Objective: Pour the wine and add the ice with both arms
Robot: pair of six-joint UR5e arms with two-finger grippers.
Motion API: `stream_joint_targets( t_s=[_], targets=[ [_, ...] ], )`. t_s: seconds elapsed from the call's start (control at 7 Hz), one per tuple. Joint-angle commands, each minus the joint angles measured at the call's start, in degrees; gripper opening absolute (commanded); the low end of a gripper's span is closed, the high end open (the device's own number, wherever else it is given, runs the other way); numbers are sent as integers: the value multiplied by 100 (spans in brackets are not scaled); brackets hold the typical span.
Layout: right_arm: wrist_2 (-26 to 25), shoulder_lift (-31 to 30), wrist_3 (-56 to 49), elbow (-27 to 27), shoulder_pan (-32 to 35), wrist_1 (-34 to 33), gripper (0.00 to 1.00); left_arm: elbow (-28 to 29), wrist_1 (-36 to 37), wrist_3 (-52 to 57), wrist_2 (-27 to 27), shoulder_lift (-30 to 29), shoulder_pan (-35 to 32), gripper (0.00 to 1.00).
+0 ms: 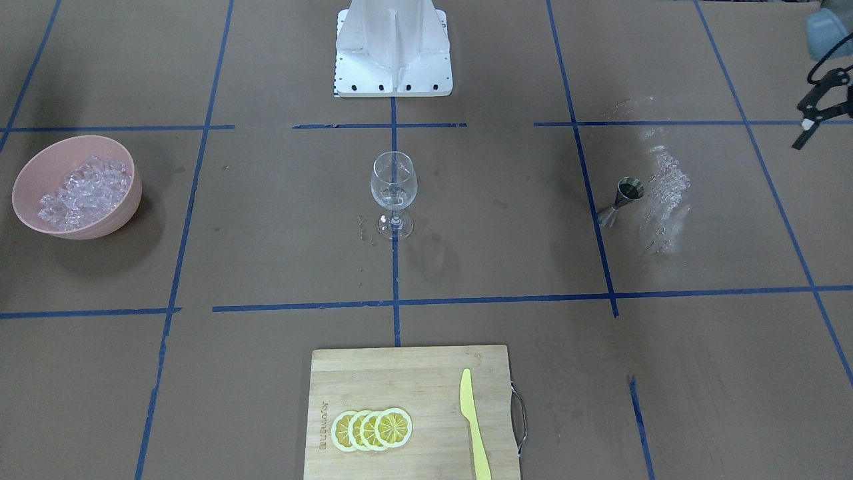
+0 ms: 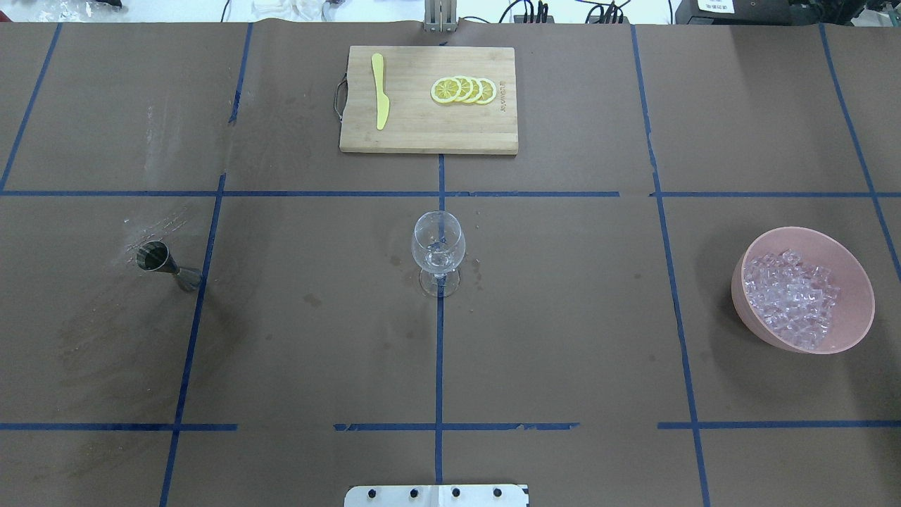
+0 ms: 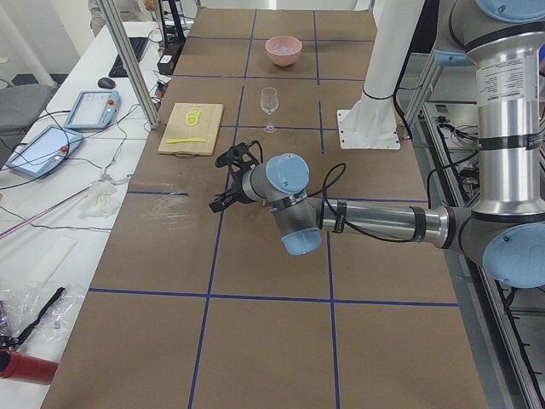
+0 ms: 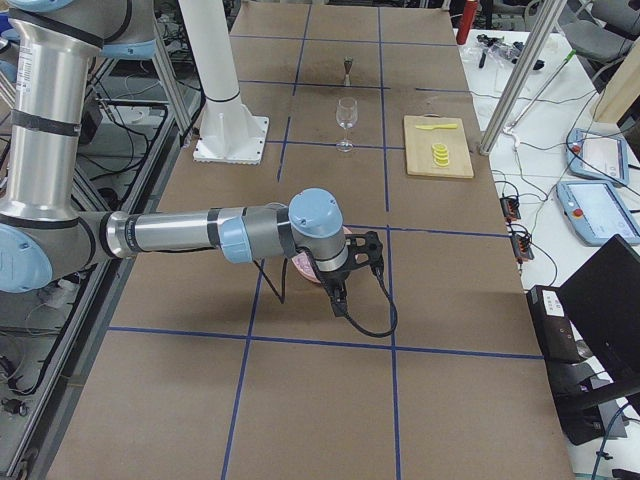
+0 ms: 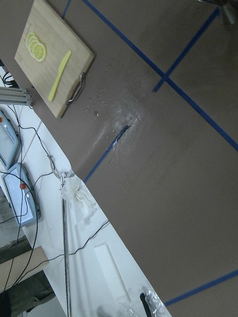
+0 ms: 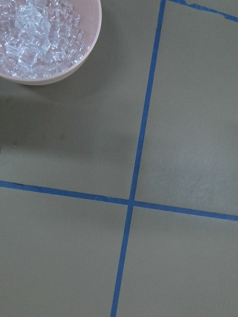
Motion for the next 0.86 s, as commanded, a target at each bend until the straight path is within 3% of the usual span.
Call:
stream_joint_targets(
  t_s=[0.0,0.43,0.71],
  targets=[
    [0,-91,37,0,0,73,100,-351,-132,-1216,1934,33,1393,100],
    [9,-135,46,8,0,82,100,-441,-352,-2334,5500,235,3765,100],
    [9,-144,46,9,0,82,100,-397,-326,-2792,7321,323,4970,100]
  ],
)
